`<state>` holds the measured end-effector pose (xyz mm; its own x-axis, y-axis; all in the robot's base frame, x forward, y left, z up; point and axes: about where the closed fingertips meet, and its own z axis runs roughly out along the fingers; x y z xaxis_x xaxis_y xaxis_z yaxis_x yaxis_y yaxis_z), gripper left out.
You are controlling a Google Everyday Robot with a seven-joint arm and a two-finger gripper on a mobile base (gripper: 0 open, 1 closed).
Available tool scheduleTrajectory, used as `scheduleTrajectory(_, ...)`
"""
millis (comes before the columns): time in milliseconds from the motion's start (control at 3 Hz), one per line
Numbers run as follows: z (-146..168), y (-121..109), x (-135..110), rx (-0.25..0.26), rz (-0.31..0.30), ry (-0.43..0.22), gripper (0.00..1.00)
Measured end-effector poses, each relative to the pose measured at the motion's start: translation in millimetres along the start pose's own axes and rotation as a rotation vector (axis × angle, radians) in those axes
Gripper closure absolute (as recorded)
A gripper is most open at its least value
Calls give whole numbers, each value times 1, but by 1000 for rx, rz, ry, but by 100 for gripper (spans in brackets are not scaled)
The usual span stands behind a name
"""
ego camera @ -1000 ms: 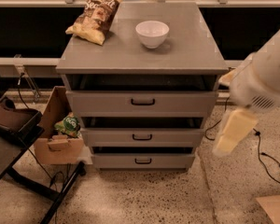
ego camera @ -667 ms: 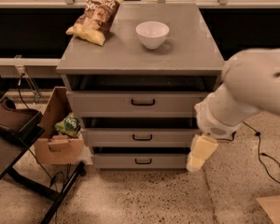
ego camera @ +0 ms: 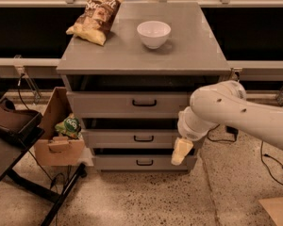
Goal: Open middle drawer
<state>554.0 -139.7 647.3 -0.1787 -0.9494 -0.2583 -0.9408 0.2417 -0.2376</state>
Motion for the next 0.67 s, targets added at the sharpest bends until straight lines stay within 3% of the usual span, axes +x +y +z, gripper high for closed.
scheduleTrajectory(333, 6, -1, 1, -5, 3, -3, 0)
scheduleTrajectory(667, 24, 4, 2, -17, -18, 43, 0)
